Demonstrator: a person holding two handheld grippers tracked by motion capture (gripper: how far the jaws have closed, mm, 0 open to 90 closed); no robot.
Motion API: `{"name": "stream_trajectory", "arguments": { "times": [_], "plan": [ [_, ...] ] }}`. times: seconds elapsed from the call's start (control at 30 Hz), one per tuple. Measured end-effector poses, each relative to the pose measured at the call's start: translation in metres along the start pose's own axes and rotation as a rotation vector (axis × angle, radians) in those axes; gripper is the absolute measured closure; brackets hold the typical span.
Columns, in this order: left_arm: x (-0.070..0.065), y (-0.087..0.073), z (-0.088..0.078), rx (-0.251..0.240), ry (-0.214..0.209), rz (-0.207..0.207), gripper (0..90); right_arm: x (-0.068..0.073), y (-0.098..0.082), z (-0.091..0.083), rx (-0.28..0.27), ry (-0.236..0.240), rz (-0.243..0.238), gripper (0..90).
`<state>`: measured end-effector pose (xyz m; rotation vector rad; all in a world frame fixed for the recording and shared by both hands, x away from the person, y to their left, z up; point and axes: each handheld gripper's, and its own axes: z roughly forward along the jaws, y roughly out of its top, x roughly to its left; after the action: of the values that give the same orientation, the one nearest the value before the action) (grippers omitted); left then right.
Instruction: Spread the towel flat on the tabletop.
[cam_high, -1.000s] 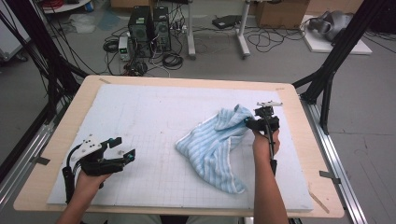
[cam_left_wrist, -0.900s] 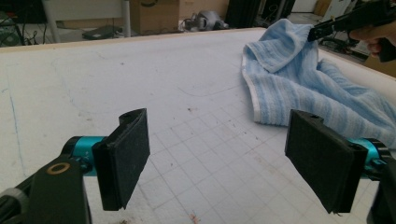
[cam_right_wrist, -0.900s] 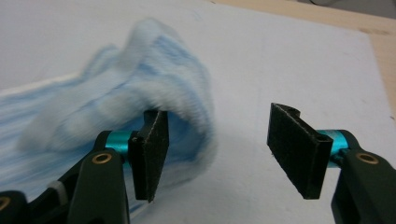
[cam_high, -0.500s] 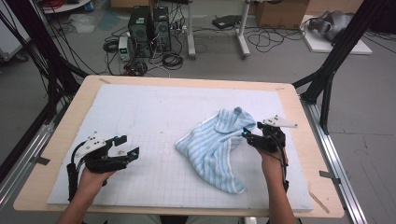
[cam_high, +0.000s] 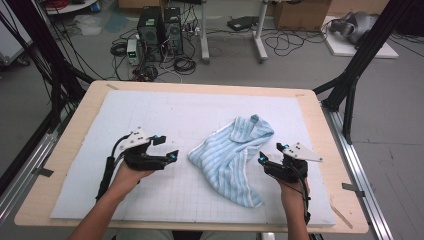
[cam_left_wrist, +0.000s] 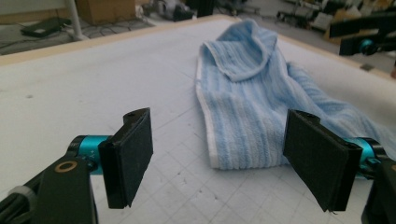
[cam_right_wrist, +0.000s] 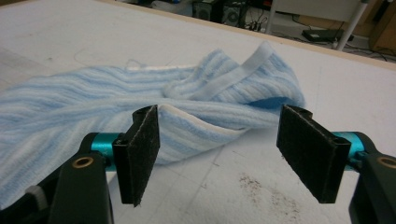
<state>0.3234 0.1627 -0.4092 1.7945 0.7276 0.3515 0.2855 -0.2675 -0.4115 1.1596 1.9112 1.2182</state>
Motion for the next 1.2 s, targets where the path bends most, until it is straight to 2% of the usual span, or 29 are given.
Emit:
{"name": "stream_trajectory", "arguments": {
  "times": [0.03,0.2,0.27,0.43,0.5,0.53,0.57,0.6,0.63,0.7,0.77,0.87,1.0,1.03,1.13,1.2],
  "plan": [
    [-0.001,0.001,0.007,0.02,-0.006,0.01,26.6,0.001,0.0,0.0,-0.002,0.005,-0.004,29.7],
    [-0.006,-0.002,0.038,0.102,-0.027,0.003,32.0,0.005,0.001,-0.003,-0.01,0.026,0.007,29.3],
    [-0.009,-0.004,0.05,0.147,-0.035,0.021,33.7,0.005,0.0,-0.004,-0.009,0.031,0.005,29.3],
    [-0.012,-0.009,0.07,0.241,-0.009,0.058,38.9,0.004,-0.001,-0.006,-0.002,0.042,0.004,29.3],
    [-0.013,-0.013,0.076,0.287,0.0,0.073,43.4,0.005,-0.002,-0.006,0.003,0.045,0.005,29.3],
    [-0.014,-0.015,0.079,0.323,0.006,0.089,54.3,0.006,-0.002,-0.005,0.009,0.053,0.001,29.3],
    [-0.014,-0.017,0.079,0.314,0.006,0.082,59.4,0.006,-0.002,-0.004,0.014,0.06,-0.001,29.3],
    [-0.013,-0.016,0.078,0.31,-0.003,0.071,59.4,0.006,-0.002,-0.004,0.014,0.06,-0.001,29.3],
    [-0.015,-0.016,0.077,0.306,-0.005,0.088,73.3,0.007,-0.002,-0.003,0.019,0.06,-0.006,29.3],
    [-0.016,-0.015,0.073,0.298,0.002,0.113,82.3,0.01,0.0,0.0,0.032,0.072,-0.008,29.3],
    [-0.013,-0.015,0.066,0.291,0.004,0.107,83.0,0.012,0.0,0.001,0.032,0.077,-0.013,29.3],
    [-0.004,-0.016,0.05,0.226,0.012,0.043,83.2,0.018,0.002,0.005,0.038,0.09,-0.028,29.3],
    [0.009,-0.019,0.023,0.198,0.048,0.041,83.2,0.032,0.006,0.013,0.046,0.141,-0.063,29.3],
    [0.013,-0.02,0.014,0.168,0.061,0.03,83.3,0.034,0.007,0.015,0.047,0.149,-0.071,29.3],
    [0.021,-0.023,-0.008,0.124,0.087,0.003,83.3,0.045,0.011,0.024,0.056,0.181,-0.091,29.4],
    [0.027,-0.027,-0.023,0.123,0.108,-0.003,83.3,0.052,0.013,0.031,0.063,0.201,-0.101,29.4]
  ]
}}
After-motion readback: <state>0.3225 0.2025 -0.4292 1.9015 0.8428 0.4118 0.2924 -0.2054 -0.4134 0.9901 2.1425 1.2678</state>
